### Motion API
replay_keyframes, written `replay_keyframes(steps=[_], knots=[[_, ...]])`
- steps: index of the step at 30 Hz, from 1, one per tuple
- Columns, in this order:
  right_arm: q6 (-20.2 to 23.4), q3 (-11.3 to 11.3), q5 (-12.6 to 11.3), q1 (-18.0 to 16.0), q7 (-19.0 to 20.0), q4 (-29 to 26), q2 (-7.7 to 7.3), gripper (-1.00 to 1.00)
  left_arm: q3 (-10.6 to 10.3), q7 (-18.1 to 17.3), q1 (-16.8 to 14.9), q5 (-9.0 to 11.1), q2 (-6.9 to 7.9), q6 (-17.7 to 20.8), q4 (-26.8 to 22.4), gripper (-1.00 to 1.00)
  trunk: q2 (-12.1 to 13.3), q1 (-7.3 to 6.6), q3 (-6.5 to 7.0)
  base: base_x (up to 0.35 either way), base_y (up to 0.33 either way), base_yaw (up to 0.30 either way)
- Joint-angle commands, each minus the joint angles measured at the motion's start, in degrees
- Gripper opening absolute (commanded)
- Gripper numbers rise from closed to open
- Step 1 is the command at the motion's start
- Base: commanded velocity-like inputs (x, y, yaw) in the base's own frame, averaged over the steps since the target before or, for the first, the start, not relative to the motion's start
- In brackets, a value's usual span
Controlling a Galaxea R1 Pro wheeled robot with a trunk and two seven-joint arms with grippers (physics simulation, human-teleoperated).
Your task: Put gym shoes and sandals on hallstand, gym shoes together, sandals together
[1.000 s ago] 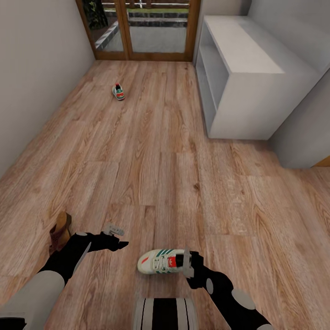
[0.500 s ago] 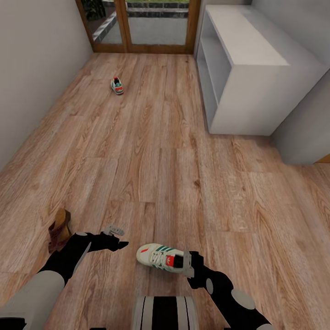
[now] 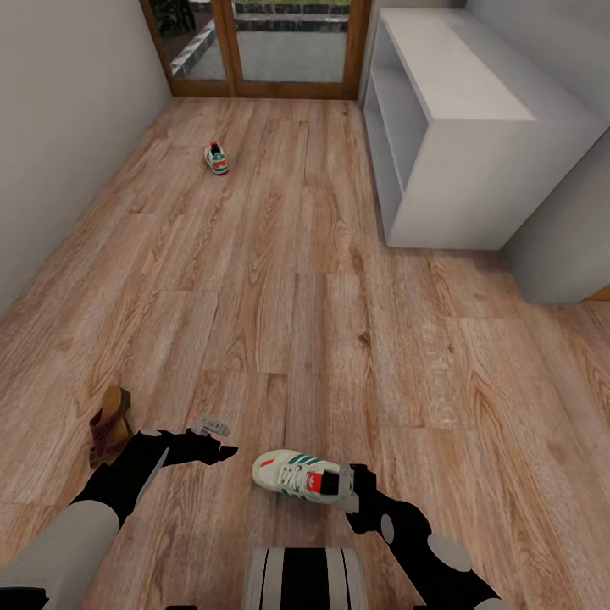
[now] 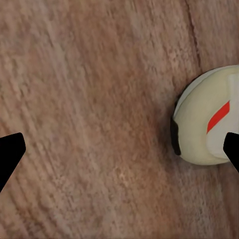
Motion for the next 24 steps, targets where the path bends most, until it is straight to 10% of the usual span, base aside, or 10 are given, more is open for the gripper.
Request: replay_keyframes(steps=[1, 24], knots=[[0.3, 0.1, 0.4, 0.0, 0.3, -0.1, -0.01, 1.00, -0.1, -0.3, 0.0, -0.4, 0.03, 0.2, -0.1, 1.00, 0.0, -0.01, -0.04, 0.000, 0.000, 0.000], [0.3, 0.1, 0.4, -0.2, 0.2, -0.1, -0.01, 1.00, -0.1, -0.2, 0.1, -0.4, 0.03, 0.2, -0.1, 1.00, -0.1, 0.20, -1.81, 0.000, 0.000, 0.000]])
